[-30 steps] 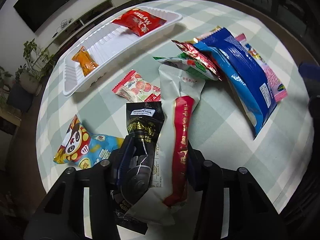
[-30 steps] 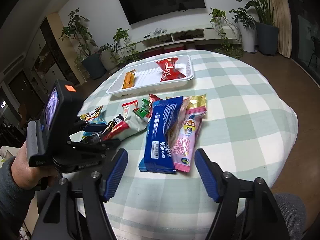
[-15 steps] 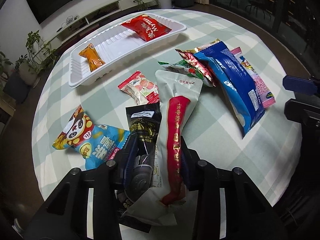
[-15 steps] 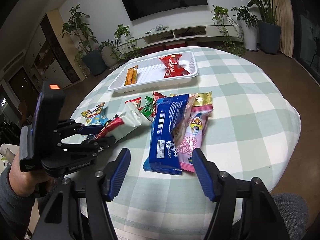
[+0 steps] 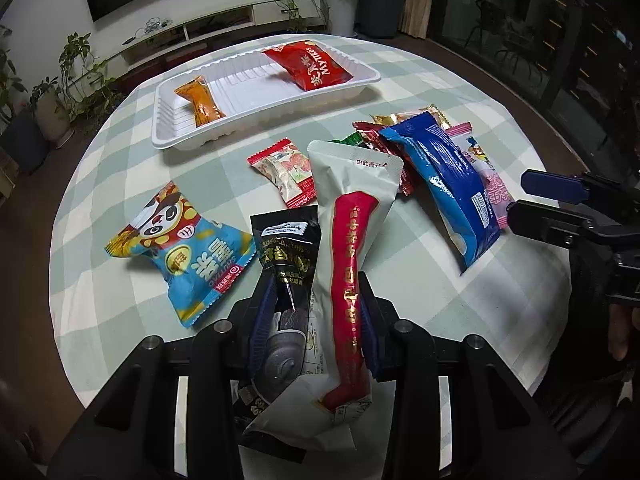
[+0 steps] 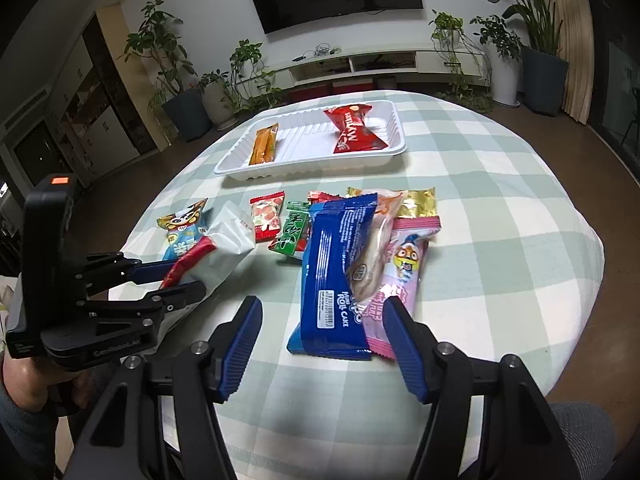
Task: Organize snacks
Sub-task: 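Grasp the blue Rollo cake packet with the right gripper while the left gripper holds the white packet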
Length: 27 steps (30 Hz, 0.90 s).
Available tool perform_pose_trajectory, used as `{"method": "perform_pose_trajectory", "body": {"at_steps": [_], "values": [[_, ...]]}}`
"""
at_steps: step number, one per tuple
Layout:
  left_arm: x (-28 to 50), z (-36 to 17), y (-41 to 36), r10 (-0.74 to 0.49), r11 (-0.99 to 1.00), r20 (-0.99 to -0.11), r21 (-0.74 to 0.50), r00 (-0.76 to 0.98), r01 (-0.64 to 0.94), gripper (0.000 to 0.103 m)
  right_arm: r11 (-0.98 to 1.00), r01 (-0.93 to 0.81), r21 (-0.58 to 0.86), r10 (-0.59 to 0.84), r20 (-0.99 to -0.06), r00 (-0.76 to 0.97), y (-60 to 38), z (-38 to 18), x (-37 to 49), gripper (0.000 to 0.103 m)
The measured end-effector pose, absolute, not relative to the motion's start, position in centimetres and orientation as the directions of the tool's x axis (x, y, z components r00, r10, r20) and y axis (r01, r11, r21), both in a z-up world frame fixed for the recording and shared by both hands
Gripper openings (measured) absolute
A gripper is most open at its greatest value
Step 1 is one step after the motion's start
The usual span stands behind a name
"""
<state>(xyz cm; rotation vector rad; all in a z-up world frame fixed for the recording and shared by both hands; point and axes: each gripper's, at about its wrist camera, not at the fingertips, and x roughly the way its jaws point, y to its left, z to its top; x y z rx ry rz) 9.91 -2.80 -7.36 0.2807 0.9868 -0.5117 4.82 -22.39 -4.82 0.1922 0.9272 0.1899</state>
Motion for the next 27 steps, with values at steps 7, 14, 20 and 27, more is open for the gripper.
{"method": "perform_pose_trajectory", "body": {"at_steps": [7, 14, 20, 27], "values": [[9.4, -7.0, -1.7, -0.314, 0.860, -0.837, -0.051, 0.448, 0.508, 0.036, 0.972, -0.089, 0.218, 0.230, -0.789, 0.570, -21.7, -5.4, 6.0, 0.065], [9.0, -6.8, -0.8, -0.338, 0.872, -0.826, -0.094, 0.452, 0.480, 0.036, 0.978, -0.104, 0.180, 0.208, -0.819, 0.535, -20.8, -6.6, 7.5, 0.065], [8.7, -6.7, 0.3, -0.359, 0.881, -0.816, -0.137, 0.453, 0.452, 0.036, 0.982, -0.104, 0.157, 0.188, -0.851, 0.490, -20.2, -8.1, 8.4, 0.065], [8.3, -6.8, 0.9, -0.382, 0.882, -0.808, -0.174, 0.449, 0.438, 0.036, 0.983, -0.094, 0.157, 0.183, -0.864, 0.469, -20.3, -8.7, 9.2, 0.065]]}}
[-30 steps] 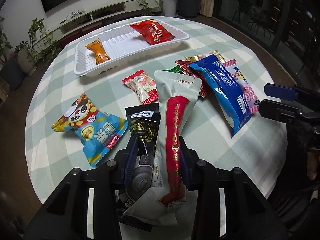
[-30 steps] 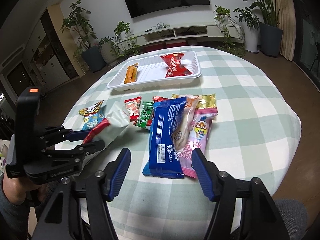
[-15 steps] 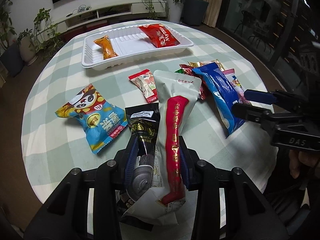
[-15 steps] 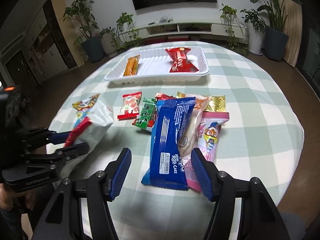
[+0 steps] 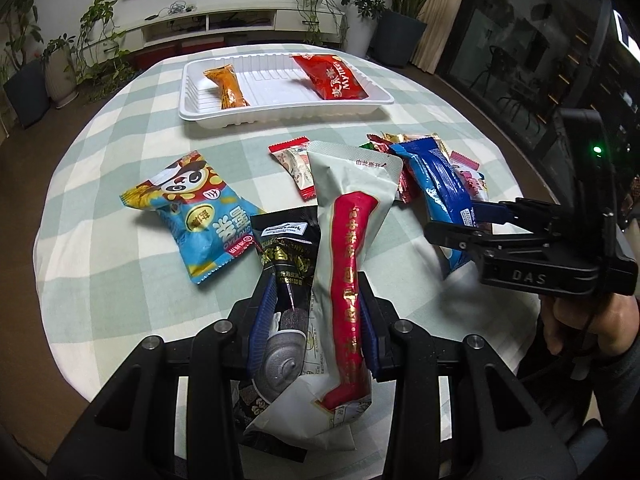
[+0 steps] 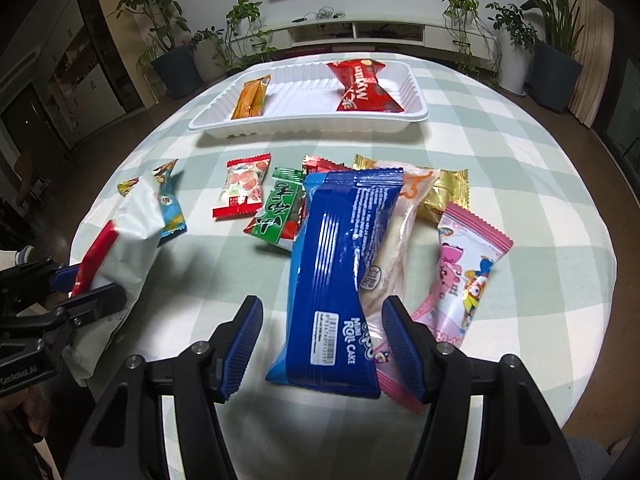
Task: Organize snacks
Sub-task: 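Grasp the blue Rollo cake packet with the right gripper while the left gripper holds the white packet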
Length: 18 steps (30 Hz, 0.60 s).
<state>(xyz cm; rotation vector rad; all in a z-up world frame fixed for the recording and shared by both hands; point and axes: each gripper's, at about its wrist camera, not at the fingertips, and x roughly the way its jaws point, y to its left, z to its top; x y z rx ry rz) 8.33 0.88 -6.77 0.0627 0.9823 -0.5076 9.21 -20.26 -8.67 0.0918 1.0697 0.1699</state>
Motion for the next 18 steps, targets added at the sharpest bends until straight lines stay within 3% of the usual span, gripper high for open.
{"method": "perform_pose_trajectory", "body": {"at_steps": [4, 6, 12, 18], "values": [[8.19, -6.97, 0.88, -0.392, 0.881, -0.806, -0.189, 0.444, 0.434, 0.036, 0.982, -0.093, 0.165, 0.190, -0.873, 0.450, -20.13, -9.10, 9.89, 0.057], [8.08, -6.99, 0.89, -0.394, 0.881, -0.804, -0.193, 0.444, 0.433, 0.035, 0.981, -0.098, 0.169, 0.196, -0.877, 0.438, -20.03, -9.38, 10.06, 0.045], [7.90, -6.95, 0.80, -0.395, 0.882, -0.803, -0.196, 0.446, 0.429, 0.035, 0.977, -0.097, 0.188, 0.211, -0.872, 0.442, -20.27, -9.61, 10.00, 0.032], [8.11, -7.01, 1.06, -0.405, 0.881, -0.799, -0.212, 0.444, 0.422, 0.035, 0.969, -0.081, 0.232, 0.242, -0.850, 0.468, -20.64, -8.80, 9.30, 0.029]]}}
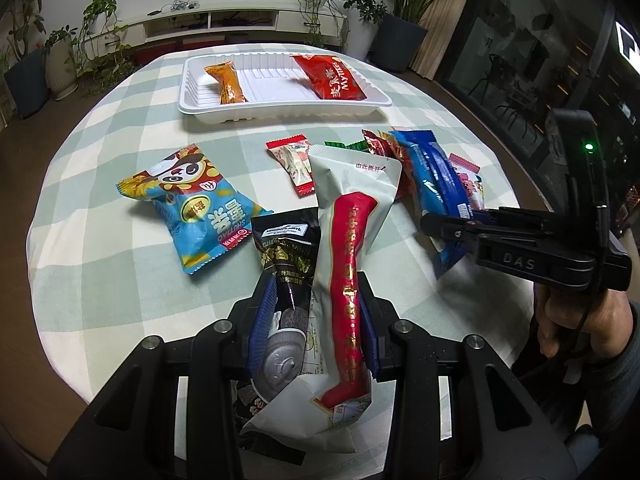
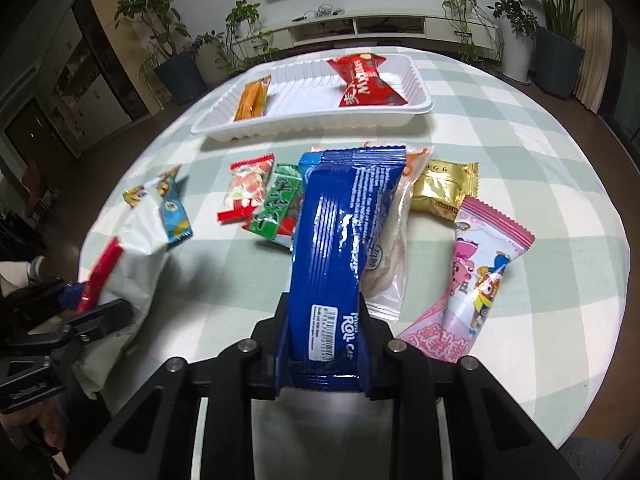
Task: Organize snacks
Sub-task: 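Grasp the blue Rollo cake packet with the right gripper while the left gripper holds the white packet, then carry both packets over the white tray with both grippers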
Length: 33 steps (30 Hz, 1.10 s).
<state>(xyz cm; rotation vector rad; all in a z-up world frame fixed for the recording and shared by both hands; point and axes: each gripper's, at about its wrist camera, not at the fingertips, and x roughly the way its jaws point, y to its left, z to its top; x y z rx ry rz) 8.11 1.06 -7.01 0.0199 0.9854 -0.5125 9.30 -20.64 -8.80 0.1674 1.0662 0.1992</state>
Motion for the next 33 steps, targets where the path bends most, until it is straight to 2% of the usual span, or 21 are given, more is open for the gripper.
{"method": "perform_pose_trajectory", "body": {"at_steps": [7, 8, 9, 10, 16, 21, 24, 27, 28, 30, 32, 33], "values": [[8.2, -6.7, 1.4, -0.440, 0.873, -0.786, -0.261, 0.435, 0.411, 0.033, 0.954, -0.093, 0.285, 0.293, -0.818, 0.495, -20.6, -6.8, 7.9, 0.028], [8.2, -6.7, 1.5, -0.449, 0.870, -0.782, -0.273, 0.432, 0.410, 0.030, 0.952, -0.098, 0.290, 0.299, -0.814, 0.497, -20.6, -6.5, 7.7, 0.028], [8.2, -6.5, 1.6, -0.466, 0.864, -0.775, -0.294, 0.426, 0.410, 0.019, 0.950, -0.102, 0.296, 0.306, -0.810, 0.499, -20.6, -6.3, 7.5, 0.028], [8.2, -6.4, 1.7, -0.480, 0.858, -0.769, -0.312, 0.421, 0.408, 0.013, 0.948, -0.104, 0.301, 0.311, -0.808, 0.500, -20.5, -6.1, 7.4, 0.028], [8.5, -6.9, 0.9, -0.468, 0.857, -0.793, -0.299, 0.390, 0.420, 0.013, 0.945, -0.098, 0.313, 0.319, -0.810, 0.493, -20.8, -6.3, 7.2, 0.028], [8.1, -6.8, -0.6, -0.399, 0.868, -0.830, -0.204, 0.391, 0.453, 0.014, 0.944, -0.095, 0.316, 0.320, -0.810, 0.491, -21.0, -6.6, 7.0, 0.028], [8.3, -7.5, -1.5, -0.347, 0.866, -0.863, -0.146, 0.366, 0.477, 0.024, 0.943, -0.104, 0.317, 0.326, -0.808, 0.490, -20.9, -6.6, 6.8, 0.028], [8.2, -8.4, -2.9, -0.301, 0.833, -0.899, -0.085, 0.318, 0.547, 0.029, 0.940, -0.110, 0.323, 0.334, -0.805, 0.490, -20.9, -6.6, 6.8, 0.028], [8.1, -8.6, -3.3, -0.288, 0.823, -0.907, -0.070, 0.306, 0.564, 0.036, 0.939, -0.109, 0.327, 0.337, -0.804, 0.490, -20.9, -6.7, 6.7, 0.028], [8.1, -9.3, -4.2, -0.267, 0.800, -0.919, -0.044, 0.289, 0.599, 0.041, 0.937, -0.105, 0.333, 0.340, -0.803, 0.490, -21.1, -6.8, 6.7, 0.028], [8.1, -9.8, -4.7, -0.246, 0.789, -0.925, -0.017, 0.290, 0.614, 0.039, 0.934, -0.104, 0.341, 0.346, -0.800, 0.489, -21.2, -6.9, 6.6, 0.028], [8.0, -10.2, -5.2, -0.234, 0.777, -0.929, -0.001, 0.287, 0.630, 0.032, 0.933, -0.105, 0.345, 0.351, -0.798, 0.490, -21.3, -6.9, 6.5, 0.028]]}}
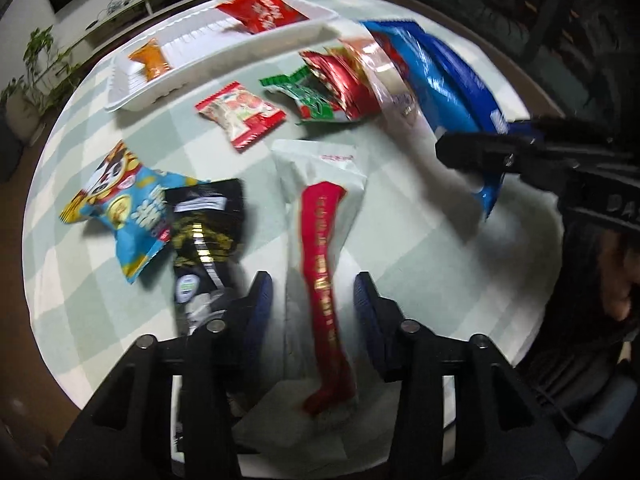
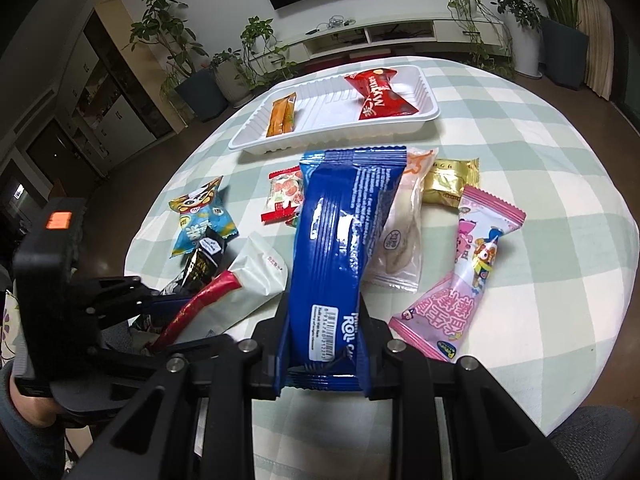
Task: Organize snacks
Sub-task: 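Carry both packets over the white tray with both grippers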
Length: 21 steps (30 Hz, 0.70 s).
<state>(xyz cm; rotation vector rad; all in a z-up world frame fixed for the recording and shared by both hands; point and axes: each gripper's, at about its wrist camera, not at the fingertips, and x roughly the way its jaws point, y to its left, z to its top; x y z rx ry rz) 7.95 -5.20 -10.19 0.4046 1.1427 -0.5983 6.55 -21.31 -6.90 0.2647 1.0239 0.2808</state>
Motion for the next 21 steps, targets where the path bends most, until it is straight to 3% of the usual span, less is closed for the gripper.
{"method": "perform_pose_trajectory", "body": {"at_steps": [3, 7, 13, 21], "values": [[7.5, -10.2, -6.1, -0.233, 0.747, -0.925, 0.028, 0.300, 0.664, 0.019, 0.930, -0.108, 0.352, 0.358, -0.793, 0.494, -21.5, -6.8, 6.3, 0.028], [7.8, -10.1, -6.0, -0.257, 0.761, -0.917, 0.003, 0.305, 0.649, 0.016, 0.926, -0.111, 0.361, 0.365, -0.781, 0.506, -21.8, -6.6, 6.2, 0.028], [8.4, -7.7, -3.9, -0.393, 0.807, -0.867, -0.165, 0.307, 0.567, 0.016, 0.917, -0.109, 0.384, 0.380, -0.759, 0.529, -22.7, -5.7, 5.9, 0.028], [11.5, -1.6, 0.2, -0.597, 0.778, -0.728, -0.425, 0.336, 0.463, 0.016, 0.876, -0.130, 0.465, 0.459, -0.719, 0.522, -23.8, -3.6, 7.5, 0.028]]}}
